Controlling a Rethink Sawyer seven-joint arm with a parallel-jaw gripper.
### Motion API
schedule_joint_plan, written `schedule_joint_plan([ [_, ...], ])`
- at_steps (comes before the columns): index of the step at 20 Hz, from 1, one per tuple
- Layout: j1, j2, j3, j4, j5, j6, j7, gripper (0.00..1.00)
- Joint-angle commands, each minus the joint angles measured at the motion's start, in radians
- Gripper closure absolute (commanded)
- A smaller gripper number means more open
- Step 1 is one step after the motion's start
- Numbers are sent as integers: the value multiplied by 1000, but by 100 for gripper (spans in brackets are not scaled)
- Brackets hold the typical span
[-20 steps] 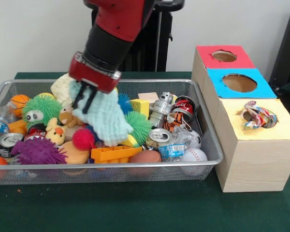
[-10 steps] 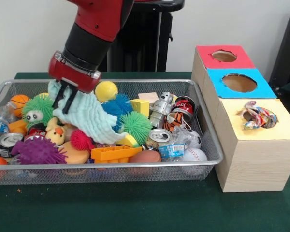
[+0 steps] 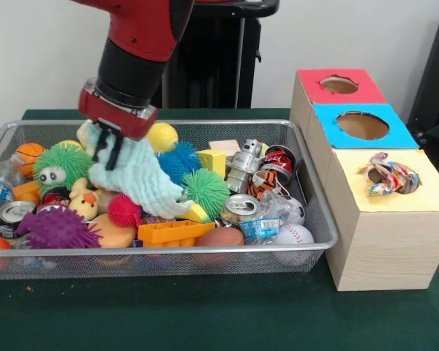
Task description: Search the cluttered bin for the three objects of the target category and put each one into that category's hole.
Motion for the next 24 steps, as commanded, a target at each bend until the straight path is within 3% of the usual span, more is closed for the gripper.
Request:
schedule_joint_plan([
  [1,-163,111,295,194,355,62,-213,100],
  [6,-189,126,375,230,465,-39,-111,100],
  [15,-178,117,382,247,499,-54,-77,100],
  [23,-197,140,397,229,502,-23,-117,100],
  [24,-199,141,400,228,498,-13,-126,0],
])
